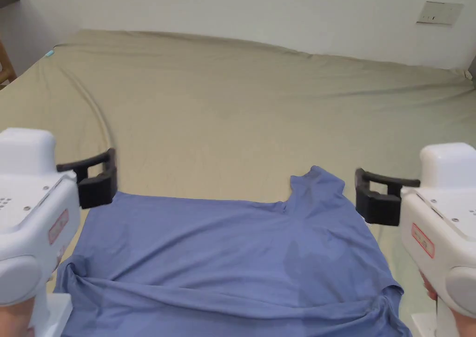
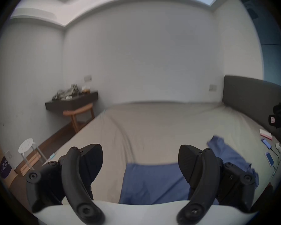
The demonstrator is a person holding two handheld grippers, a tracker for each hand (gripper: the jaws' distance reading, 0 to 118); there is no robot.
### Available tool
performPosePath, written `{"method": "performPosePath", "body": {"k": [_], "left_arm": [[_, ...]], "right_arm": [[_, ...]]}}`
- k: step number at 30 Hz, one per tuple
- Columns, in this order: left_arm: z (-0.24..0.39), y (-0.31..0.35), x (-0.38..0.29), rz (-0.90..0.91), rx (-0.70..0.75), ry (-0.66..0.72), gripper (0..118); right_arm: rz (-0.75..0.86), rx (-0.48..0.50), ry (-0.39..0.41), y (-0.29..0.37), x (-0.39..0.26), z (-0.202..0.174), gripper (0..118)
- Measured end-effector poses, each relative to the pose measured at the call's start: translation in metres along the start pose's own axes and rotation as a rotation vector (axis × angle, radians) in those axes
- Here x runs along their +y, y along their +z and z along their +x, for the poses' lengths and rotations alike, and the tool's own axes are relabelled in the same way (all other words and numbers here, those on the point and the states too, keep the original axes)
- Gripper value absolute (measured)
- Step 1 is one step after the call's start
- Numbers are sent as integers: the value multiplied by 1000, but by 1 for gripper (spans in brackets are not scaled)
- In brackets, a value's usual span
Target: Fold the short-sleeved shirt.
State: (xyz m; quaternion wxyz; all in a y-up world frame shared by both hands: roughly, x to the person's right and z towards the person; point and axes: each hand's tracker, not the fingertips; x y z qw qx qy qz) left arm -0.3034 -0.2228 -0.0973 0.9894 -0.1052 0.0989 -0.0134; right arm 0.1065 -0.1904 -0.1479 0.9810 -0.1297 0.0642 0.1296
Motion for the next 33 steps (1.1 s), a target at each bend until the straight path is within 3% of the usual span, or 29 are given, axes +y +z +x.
{"method": "performPosePath", "body": {"k": [2,3,4,5,6,10,15,21,25,27,28,29,30,31,32,33], "left_arm": [[20,7,12,63,-4,-42,67],[29,10,15,88,-4,-60,47],[37,12,18,107,4,-76,20],[43,13,19,118,7,-82,8],[48,15,22,127,1,-80,5],[61,14,25,125,-55,-91,0],[62,-7,15,67,-59,-112,0],[42,-70,-81,-301,-67,-126,0],[4,-126,-159,-623,-68,-66,0],[-20,-151,-182,-701,-12,-28,0],[-30,-163,-186,-706,18,-30,4],[-38,-176,-185,-708,36,-47,15],[-43,-189,-180,-692,28,-46,38],[-49,-206,-177,-690,30,-47,81],[-53,-220,-173,-690,33,-49,108],[-56,-236,-169,-677,43,-51,117]], "right_arm": [[47,29,12,7,13,-16,92],[71,39,7,10,18,-23,69],[84,37,3,12,22,-31,37],[93,40,-1,11,23,-36,14],[112,55,-9,11,23,-41,0],[43,160,-34,-1,25,-55,0],[67,120,17,-12,18,-67,0],[-62,138,20,-44,-16,-57,0],[-157,119,1,-70,-46,-40,0],[-204,111,-25,-80,-58,-29,0],[-222,104,-30,-85,-64,-23,0],[-237,94,-28,-89,-69,-17,0],[-253,83,-27,-93,-73,-12,0],[-270,72,-28,-97,-77,-7,0],[-285,62,-33,-101,-81,-3,0],[-299,53,-42,-105,-84,1,0]]}}
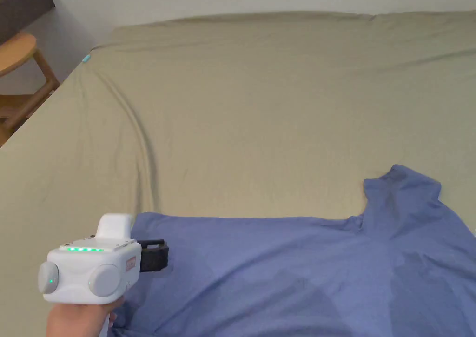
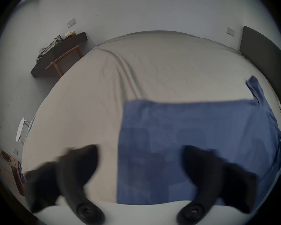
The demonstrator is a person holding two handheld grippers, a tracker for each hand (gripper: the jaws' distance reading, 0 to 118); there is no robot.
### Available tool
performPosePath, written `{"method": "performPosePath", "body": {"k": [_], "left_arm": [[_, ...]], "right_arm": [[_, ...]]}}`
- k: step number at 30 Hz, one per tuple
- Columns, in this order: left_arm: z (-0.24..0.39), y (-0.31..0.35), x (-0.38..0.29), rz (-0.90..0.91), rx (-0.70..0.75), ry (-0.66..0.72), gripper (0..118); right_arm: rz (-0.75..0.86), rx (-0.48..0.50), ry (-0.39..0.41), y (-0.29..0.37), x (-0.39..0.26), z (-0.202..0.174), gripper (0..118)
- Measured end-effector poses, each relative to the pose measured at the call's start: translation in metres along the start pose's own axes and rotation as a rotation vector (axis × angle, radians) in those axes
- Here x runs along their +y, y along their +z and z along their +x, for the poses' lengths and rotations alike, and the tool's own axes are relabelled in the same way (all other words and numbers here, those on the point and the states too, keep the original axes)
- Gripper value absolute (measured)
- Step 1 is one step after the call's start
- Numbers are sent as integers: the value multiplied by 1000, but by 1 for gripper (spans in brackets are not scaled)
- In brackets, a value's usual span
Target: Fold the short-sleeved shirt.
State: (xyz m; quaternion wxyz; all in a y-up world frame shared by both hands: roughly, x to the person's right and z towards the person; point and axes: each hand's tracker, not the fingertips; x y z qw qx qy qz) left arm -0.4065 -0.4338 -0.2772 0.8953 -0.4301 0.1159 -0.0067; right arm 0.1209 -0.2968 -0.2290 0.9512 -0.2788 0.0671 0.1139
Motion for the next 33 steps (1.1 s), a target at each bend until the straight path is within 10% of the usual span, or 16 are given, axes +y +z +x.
{"method": "performPosePath", "body": {"k": [7,12,15,16,27,33], "left_arm": [[-4,-60,51,-83,53,13,113],[0,-62,40,-73,-34,68,44],[23,-49,42,-50,-27,-137,24],[29,-46,41,-38,-27,-171,0],[37,65,38,237,0,-248,0],[42,112,23,302,0,-269,0]], "right_arm": [[-57,-19,-40,-13,-10,19,0],[-83,-21,-33,-13,-16,21,0],[-92,-13,-33,-16,-15,23,0],[-94,-10,-36,-16,-14,23,0],[-69,17,-105,-31,22,56,0],[-369,49,-80,-124,13,74,6]]}}
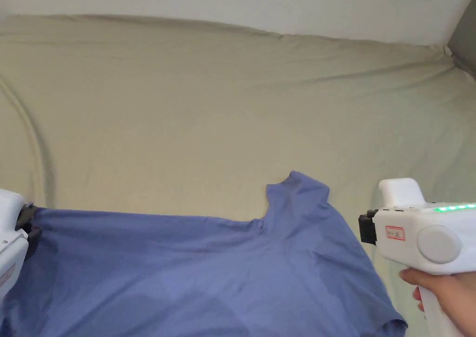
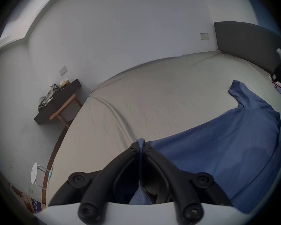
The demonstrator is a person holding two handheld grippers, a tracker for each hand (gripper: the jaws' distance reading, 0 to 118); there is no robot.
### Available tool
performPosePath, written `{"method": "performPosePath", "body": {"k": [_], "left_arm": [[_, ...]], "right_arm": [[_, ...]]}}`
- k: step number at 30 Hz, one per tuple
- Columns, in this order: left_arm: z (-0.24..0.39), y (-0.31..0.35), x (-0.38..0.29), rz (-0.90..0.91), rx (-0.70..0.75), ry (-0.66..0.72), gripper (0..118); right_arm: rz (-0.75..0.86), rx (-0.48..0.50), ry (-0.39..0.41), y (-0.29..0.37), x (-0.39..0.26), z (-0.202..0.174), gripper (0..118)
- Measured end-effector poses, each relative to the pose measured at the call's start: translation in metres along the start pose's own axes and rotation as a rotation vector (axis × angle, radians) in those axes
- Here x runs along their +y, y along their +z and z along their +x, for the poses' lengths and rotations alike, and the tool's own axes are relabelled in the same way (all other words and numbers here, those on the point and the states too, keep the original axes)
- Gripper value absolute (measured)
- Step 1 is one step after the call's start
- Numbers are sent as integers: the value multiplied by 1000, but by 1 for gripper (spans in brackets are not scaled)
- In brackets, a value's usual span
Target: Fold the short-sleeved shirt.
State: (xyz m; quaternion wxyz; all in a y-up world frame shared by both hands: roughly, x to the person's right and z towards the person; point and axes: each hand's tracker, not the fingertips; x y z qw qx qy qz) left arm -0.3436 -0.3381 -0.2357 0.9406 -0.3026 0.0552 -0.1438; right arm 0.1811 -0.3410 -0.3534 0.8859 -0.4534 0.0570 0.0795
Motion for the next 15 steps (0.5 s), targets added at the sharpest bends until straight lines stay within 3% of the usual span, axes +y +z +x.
{"method": "performPosePath", "body": {"k": [1,2,3,4,12,13,15], "left_arm": [[1,5,-1,6,0,1,0],[2,8,-2,9,0,0,0],[3,11,-3,7,3,-4,0],[3,13,-4,9,4,-1,0],[2,15,-19,-24,1,4,0],[2,13,-21,-33,-2,3,0],[1,13,-23,-39,1,4,0]], "right_arm": [[-54,-9,3,-20,0,4,26],[-101,-15,3,-36,-1,7,54],[-142,-31,-14,-56,-4,12,90],[-193,-40,-27,-75,-7,16,116],[-289,-58,-183,-126,-22,31,110],[-279,-33,-208,-123,-22,31,105],[-257,-29,-185,-115,-17,24,91]]}}
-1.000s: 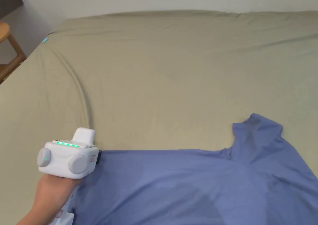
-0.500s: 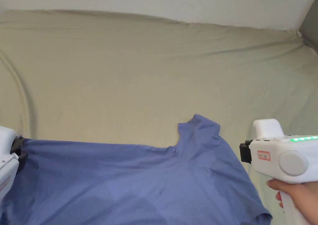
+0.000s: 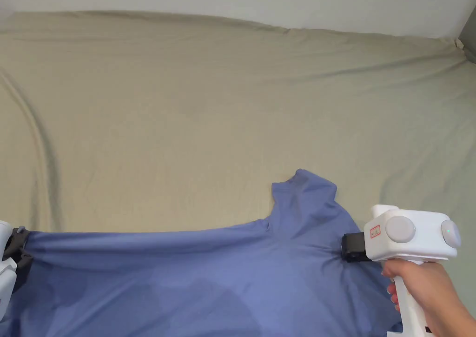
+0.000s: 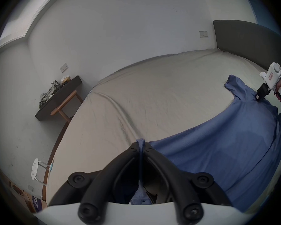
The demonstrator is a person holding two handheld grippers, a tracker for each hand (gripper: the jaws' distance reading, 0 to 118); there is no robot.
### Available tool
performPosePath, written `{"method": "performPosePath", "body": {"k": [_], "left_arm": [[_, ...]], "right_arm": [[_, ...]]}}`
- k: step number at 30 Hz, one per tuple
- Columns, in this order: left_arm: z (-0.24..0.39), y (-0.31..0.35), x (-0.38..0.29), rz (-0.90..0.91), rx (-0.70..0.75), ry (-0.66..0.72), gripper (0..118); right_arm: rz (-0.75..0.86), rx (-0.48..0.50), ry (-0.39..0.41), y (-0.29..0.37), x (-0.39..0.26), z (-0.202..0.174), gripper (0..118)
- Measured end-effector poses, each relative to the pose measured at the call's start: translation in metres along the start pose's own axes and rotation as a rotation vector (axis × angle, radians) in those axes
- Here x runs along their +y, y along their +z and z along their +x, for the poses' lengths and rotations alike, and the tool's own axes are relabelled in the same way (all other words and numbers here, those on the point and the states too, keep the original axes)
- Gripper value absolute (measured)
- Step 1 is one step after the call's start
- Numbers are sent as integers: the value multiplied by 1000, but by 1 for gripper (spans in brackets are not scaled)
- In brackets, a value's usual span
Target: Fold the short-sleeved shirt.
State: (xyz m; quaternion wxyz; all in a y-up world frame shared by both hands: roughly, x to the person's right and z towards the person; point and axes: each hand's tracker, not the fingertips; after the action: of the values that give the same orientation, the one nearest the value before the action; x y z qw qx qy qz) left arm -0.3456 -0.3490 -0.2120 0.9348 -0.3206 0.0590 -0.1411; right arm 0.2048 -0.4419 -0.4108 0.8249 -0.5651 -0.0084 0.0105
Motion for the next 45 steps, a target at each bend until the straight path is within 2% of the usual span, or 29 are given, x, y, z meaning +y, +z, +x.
{"method": "performPosePath", "body": {"k": [3,4,5,9,11,15,21,25,30,33,37,40,45], "left_arm": [[-4,-3,0,-9,-5,17,0],[-5,-3,2,-14,-9,30,0],[-7,-3,3,-15,-11,39,0],[-14,2,10,-11,-1,54,0],[-19,9,13,-8,2,67,0],[-33,33,15,0,-8,95,0],[-47,72,-8,-32,-19,74,0],[-48,92,-36,-88,-50,52,0],[-42,109,-72,-151,-73,27,0],[-38,109,-97,-222,-100,34,0],[-29,98,-127,-320,-124,-28,0],[-23,91,-142,-358,-133,-50,0],[-23,69,-160,-425,-153,-46,0]], "right_arm": [[12,-22,136,10,5,-11,45],[8,-22,139,15,7,-9,16],[11,-21,133,19,8,-8,4],[54,19,66,49,7,10,4],[74,76,43,71,4,17,4],[121,99,59,125,-15,28,4],[94,161,74,180,-56,39,4],[44,130,113,197,-95,38,4],[-13,130,156,198,-146,37,4],[-62,130,139,179,-166,43,4],[-134,127,150,155,-191,42,4],[-185,123,125,140,-207,42,4],[-240,111,131,114,-222,41,4]]}}
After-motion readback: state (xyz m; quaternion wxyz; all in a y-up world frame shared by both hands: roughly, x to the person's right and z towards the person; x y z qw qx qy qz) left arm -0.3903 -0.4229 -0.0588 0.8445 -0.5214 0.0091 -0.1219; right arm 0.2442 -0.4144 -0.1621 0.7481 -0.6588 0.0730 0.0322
